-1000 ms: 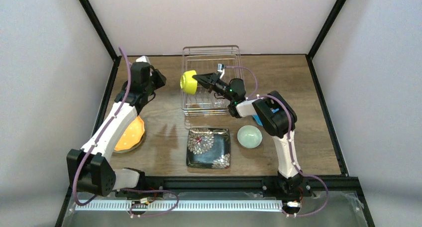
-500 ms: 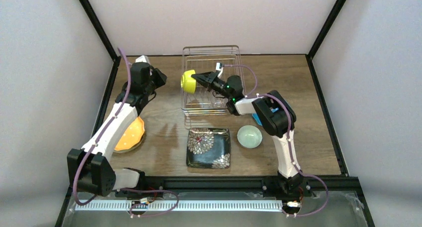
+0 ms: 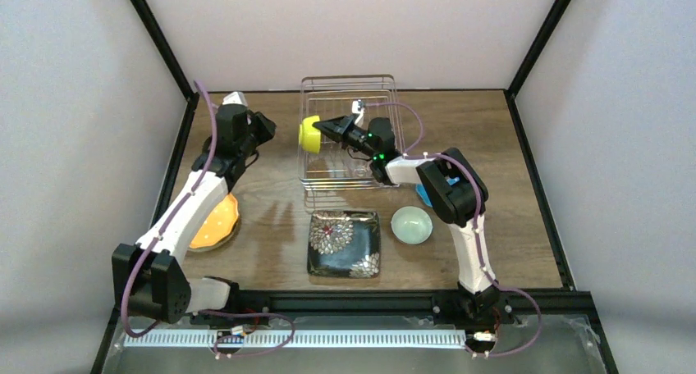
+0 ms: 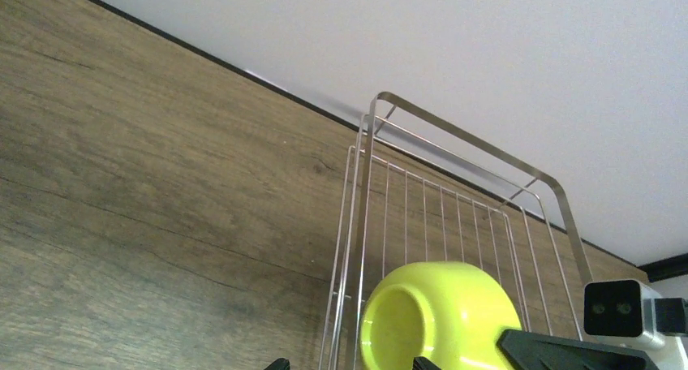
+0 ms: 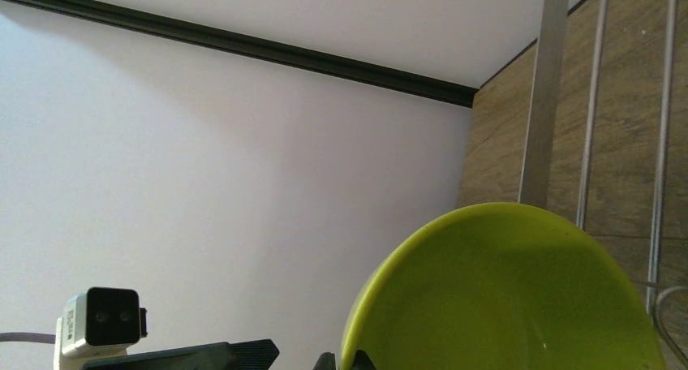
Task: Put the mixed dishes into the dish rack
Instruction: Place the bowl in the dish rack.
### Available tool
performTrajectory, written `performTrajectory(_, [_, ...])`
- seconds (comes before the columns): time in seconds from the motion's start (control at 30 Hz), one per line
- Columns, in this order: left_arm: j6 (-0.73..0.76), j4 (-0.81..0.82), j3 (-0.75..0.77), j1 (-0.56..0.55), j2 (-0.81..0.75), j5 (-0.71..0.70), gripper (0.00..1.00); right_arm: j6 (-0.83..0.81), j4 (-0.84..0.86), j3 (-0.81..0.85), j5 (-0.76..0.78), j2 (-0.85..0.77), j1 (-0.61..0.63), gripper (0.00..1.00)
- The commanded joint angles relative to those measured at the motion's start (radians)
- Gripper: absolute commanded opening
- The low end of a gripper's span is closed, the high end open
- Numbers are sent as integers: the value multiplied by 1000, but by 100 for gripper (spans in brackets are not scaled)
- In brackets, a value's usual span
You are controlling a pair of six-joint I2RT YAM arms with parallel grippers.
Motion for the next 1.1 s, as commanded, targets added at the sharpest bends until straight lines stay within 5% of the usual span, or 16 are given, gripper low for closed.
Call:
performTrajectory(0.0, [-14, 46, -20, 6, 14, 4, 88, -31, -25, 27, 32, 16, 11, 1])
performTrajectory(0.57, [-12, 74, -12, 5, 49, -18, 88, -110, -238, 55, 63, -6, 19, 2])
performTrajectory(0.9, [-5, 74, -9, 7, 60, -17, 88, -109, -302, 20, 81, -21, 20, 20])
performTrajectory(1.07, [-3, 78, -9, 6, 68, -18, 88, -108, -308, -9, 90, -26, 20, 38])
